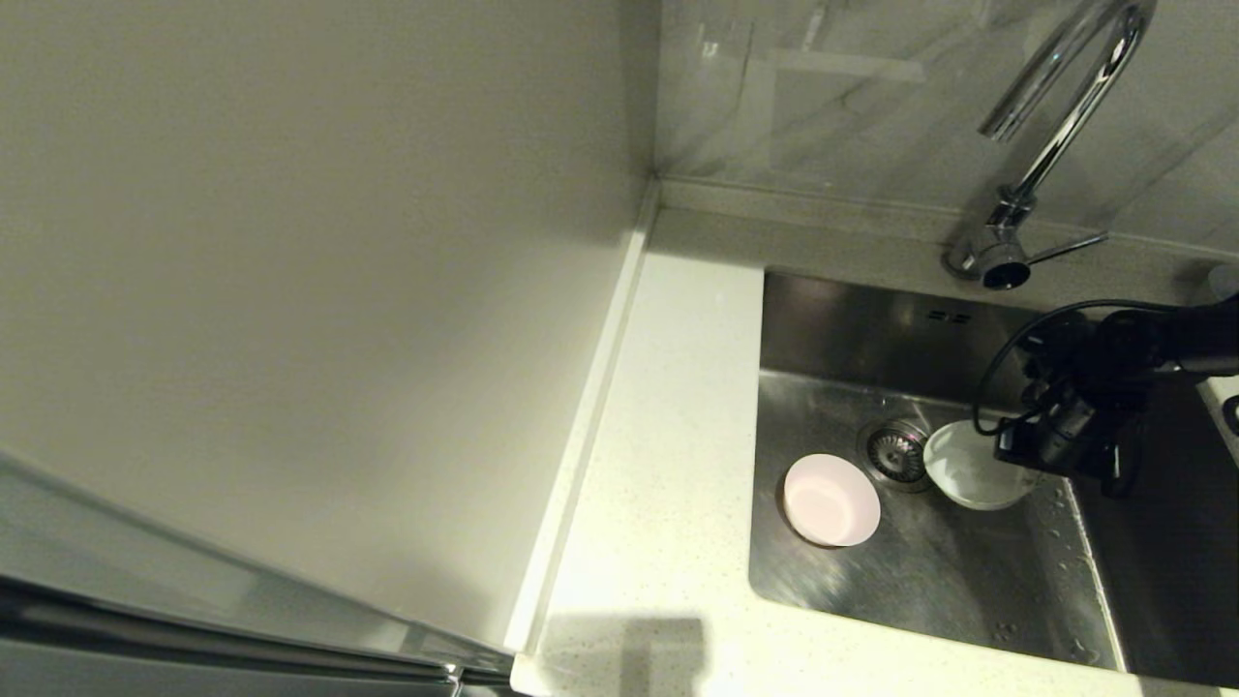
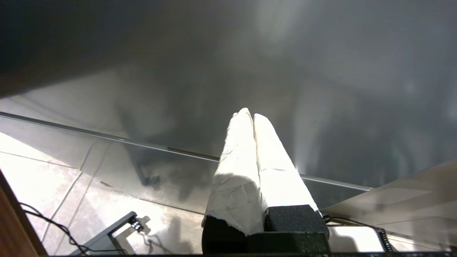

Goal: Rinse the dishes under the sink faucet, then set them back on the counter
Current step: Put a bowl back to the table from the sink

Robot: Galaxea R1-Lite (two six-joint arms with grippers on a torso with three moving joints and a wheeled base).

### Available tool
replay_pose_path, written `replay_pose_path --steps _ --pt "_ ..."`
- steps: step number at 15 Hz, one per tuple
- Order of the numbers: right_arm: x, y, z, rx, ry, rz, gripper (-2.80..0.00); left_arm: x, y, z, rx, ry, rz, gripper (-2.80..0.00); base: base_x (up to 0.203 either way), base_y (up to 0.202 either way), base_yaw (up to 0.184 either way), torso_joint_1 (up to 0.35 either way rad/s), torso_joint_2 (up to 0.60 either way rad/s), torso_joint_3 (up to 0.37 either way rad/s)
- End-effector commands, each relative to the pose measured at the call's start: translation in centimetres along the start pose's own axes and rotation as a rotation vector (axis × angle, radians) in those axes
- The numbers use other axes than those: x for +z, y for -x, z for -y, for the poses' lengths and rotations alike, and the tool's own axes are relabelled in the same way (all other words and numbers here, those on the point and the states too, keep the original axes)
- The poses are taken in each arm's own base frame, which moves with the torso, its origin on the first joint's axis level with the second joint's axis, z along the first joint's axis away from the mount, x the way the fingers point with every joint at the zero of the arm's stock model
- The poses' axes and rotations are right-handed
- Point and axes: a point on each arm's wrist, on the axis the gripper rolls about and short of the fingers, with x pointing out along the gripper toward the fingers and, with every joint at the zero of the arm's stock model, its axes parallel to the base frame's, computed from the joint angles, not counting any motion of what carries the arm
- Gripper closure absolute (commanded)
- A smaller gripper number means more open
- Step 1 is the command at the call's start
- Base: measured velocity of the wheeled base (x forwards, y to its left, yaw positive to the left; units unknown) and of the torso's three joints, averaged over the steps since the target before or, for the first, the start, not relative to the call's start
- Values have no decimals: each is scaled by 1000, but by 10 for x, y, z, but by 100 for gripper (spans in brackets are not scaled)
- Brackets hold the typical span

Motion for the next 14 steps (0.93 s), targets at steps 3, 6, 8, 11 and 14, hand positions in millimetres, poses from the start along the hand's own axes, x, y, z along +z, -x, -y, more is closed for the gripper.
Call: replay_pose_path --steps 3,6,8,11,14 --pt "-14 122 45 63 -61 121 0 0 0 0 0 1 3 0 0 0 0 0 0 0" --pt "-28 182 83 12 -118 224 0 0 0 0 0 1 5 0 0 0 0 0 0 0" --pt "-18 198 106 -226 -125 412 0 0 0 0 0 0 5 0 0 0 0 0 0 0" --pt "25 241 134 -346 -84 955 0 0 0 0 -1 1 3 0 0 0 0 0 0 0" --pt "36 297 153 -461 -10 1570 0 0 0 0 0 1 3 0 0 0 0 0 0 0"
